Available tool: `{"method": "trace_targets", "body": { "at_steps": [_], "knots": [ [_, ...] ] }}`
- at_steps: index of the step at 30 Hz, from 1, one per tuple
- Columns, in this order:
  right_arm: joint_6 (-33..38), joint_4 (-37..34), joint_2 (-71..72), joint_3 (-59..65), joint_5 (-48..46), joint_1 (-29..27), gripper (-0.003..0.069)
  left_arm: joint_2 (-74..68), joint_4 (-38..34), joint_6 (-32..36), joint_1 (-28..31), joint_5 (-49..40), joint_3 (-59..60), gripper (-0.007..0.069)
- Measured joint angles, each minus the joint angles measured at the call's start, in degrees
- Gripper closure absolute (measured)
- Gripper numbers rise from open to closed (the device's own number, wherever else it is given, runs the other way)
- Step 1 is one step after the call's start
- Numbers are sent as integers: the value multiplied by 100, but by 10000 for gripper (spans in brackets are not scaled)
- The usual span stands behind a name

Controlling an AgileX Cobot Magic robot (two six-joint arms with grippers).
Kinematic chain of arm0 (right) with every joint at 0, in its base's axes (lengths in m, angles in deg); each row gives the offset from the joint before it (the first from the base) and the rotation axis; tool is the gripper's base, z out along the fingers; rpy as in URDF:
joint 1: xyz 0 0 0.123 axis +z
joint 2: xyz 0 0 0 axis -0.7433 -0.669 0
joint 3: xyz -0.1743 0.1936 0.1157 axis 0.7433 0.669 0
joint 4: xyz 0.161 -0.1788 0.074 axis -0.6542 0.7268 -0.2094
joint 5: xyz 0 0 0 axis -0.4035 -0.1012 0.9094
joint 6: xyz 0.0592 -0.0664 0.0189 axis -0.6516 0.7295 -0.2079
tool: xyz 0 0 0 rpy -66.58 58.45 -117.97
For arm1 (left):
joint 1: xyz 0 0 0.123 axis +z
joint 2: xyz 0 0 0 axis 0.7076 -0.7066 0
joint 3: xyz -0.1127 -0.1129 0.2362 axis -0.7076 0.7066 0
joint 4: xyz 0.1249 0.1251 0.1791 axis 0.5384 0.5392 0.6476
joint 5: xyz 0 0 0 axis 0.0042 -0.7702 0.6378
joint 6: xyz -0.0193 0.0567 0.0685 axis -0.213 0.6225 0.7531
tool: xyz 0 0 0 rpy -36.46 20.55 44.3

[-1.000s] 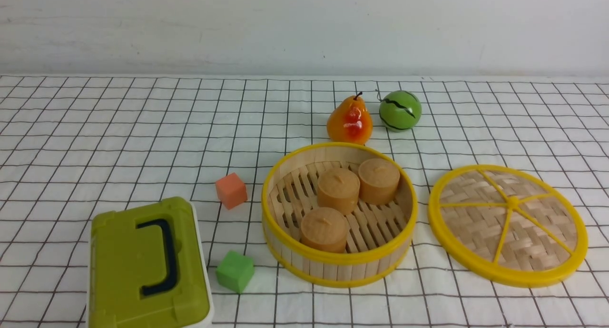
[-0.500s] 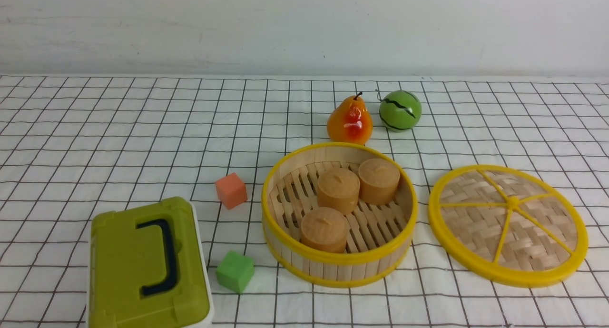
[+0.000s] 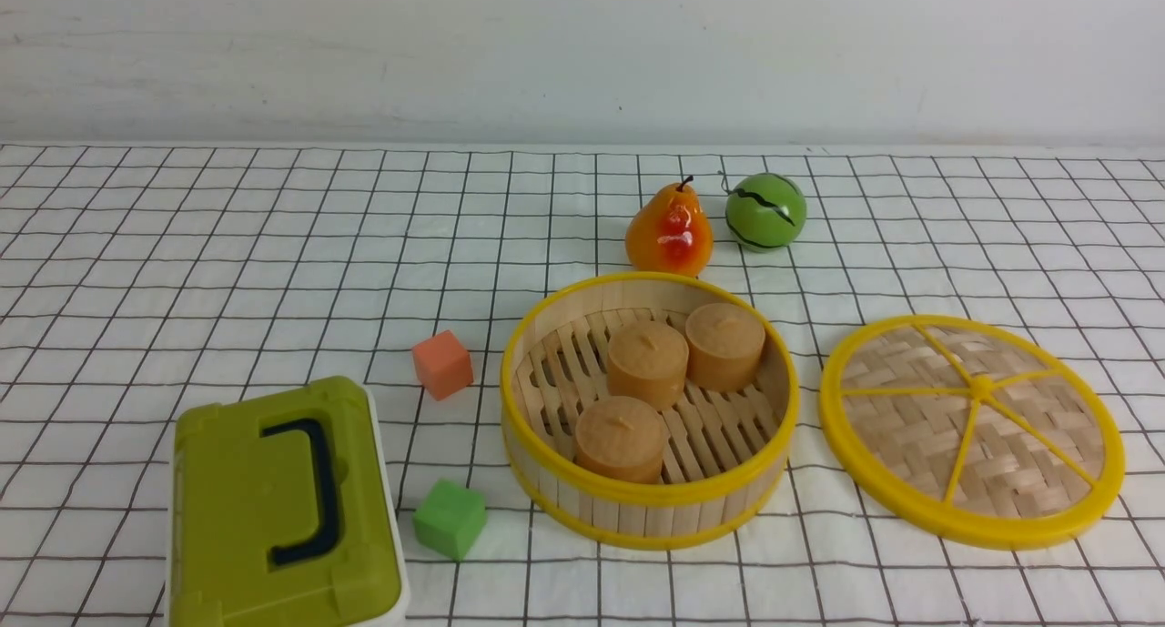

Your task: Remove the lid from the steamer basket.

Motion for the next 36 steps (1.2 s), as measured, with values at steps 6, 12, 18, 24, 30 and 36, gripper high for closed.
{"method": "trace_targets", "body": {
  "at_steps": [6,12,18,24,30,36],
  "knots": [
    [0,0,0,0,0,0,670,0,0,0,0,0,0,386],
    [0,0,0,0,0,0,664,0,0,0,0,0,0,386],
    [0,0,0,0,0,0,659,0,0,0,0,0,0,386],
    [0,0,0,0,0,0,657,0,0,0,0,0,0,386],
    [0,-6,0,0,0,0,656,0,0,0,0,0,0,386],
    [0,-6,0,0,0,0,648,0,0,0,0,0,0,386]
  ]
}}
